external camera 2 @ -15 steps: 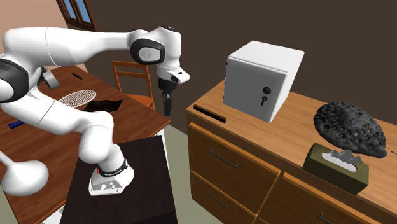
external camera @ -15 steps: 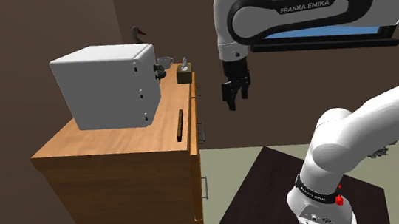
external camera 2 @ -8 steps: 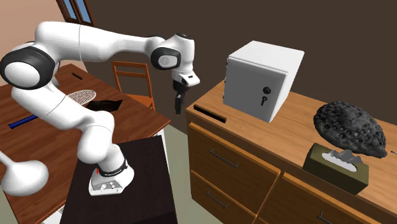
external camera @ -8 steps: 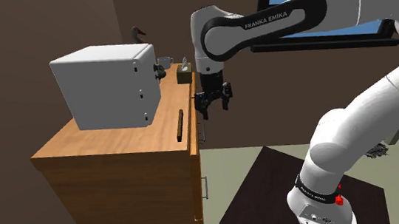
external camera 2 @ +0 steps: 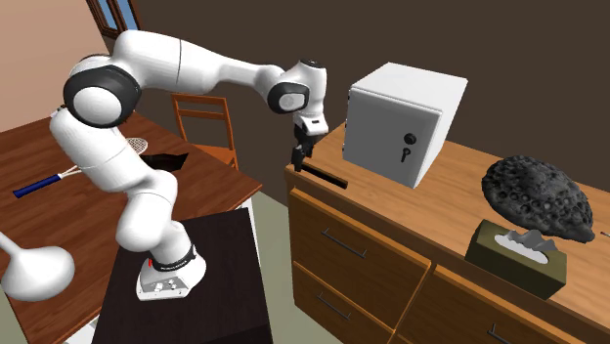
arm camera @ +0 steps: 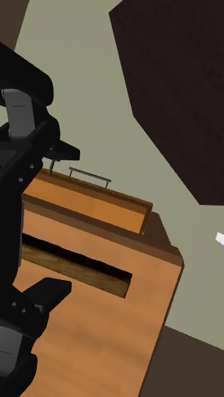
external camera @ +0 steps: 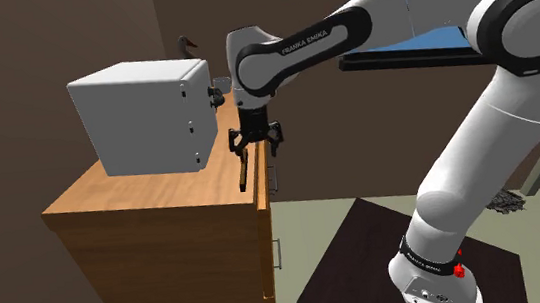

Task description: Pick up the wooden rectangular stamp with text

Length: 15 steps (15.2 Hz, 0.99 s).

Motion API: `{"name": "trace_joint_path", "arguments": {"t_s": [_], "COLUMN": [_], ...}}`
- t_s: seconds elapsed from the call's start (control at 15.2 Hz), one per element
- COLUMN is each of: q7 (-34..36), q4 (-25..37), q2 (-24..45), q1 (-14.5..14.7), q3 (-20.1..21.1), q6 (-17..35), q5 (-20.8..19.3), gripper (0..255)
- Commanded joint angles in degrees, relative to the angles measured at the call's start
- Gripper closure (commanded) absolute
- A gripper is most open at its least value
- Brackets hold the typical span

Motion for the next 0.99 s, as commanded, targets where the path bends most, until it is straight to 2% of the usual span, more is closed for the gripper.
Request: {"name": "trace_joint_path", "arguments": {"t_s": [0.0,0.2,0.73,0.86,0.92], "q7": [5.2,12.9,13.8,13.8,13.8], "q4": [2.5,7.1,3.9,3.9,3.9], "q2": [4.1,10.2,12.8,12.8,12.8], "q1": [-0.9,-1.6,-1.4,-1.4,-1.4], "q3": [0.4,0.7,0.7,0.7,0.7], "q6": [2.3,4.9,10.6,10.6,10.7], "q5": [-1.1,-3.3,-4.1,-4.1,-4.1], "gripper": [0,0,0,0,255]}}
